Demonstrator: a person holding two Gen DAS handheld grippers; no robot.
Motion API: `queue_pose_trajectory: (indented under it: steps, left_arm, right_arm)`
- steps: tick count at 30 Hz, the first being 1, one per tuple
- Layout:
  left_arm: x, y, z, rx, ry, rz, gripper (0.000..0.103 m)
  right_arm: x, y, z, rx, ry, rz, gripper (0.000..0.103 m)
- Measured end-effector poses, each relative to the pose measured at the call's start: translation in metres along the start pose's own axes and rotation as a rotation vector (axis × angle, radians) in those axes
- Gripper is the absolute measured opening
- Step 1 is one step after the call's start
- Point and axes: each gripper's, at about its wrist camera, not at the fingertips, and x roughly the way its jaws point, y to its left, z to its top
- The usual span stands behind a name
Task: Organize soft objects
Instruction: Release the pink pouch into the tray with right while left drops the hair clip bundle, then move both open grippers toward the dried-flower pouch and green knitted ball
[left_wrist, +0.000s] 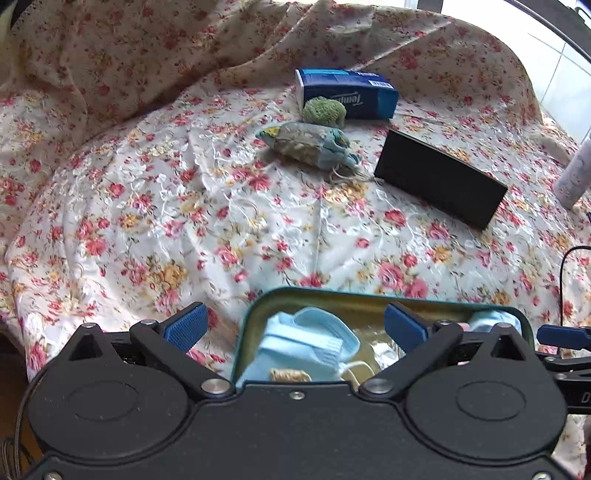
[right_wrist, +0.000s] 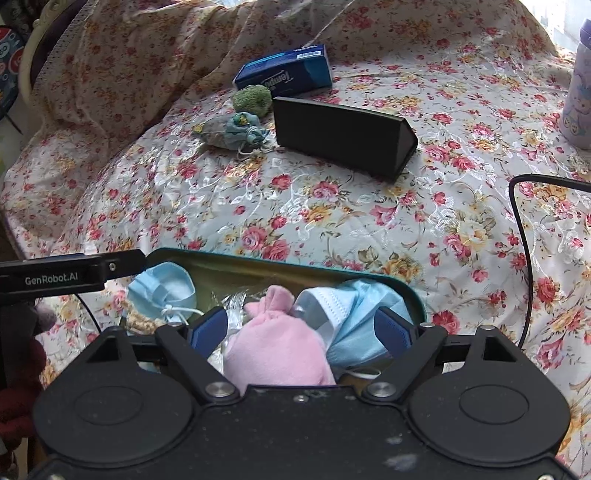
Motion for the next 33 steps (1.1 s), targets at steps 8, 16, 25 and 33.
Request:
queue_pose_trajectory:
  steps: [8, 16, 25, 33]
  left_arm:
    - [0.012, 0.006, 0.021, -0.002, -0.015, 0.015, 0.099]
    - [0.030, 0.013, 0.054, -0.004, -0.055, 0.041, 0.099]
    - [0.072, 0.009, 0.094, 0.094, -0.078, 0.042, 0.099]
    - [0.111, 0.007, 0.118, 0.110, -0.067, -0.003, 0.099]
  right_arm:
    - [0.006, -0.004, 0.021, 0.027, -0.019, -0.007, 0.090]
    - [0.020, -0.008, 0.049, 0.039, -0.031, -0.019, 0.091]
    - [0.039, -0.011, 0.092, 0.023, -0.056, -0.060, 0.091]
    - [0.059, -0.006, 0.141, 0.022, -0.090, -0.067, 0.092]
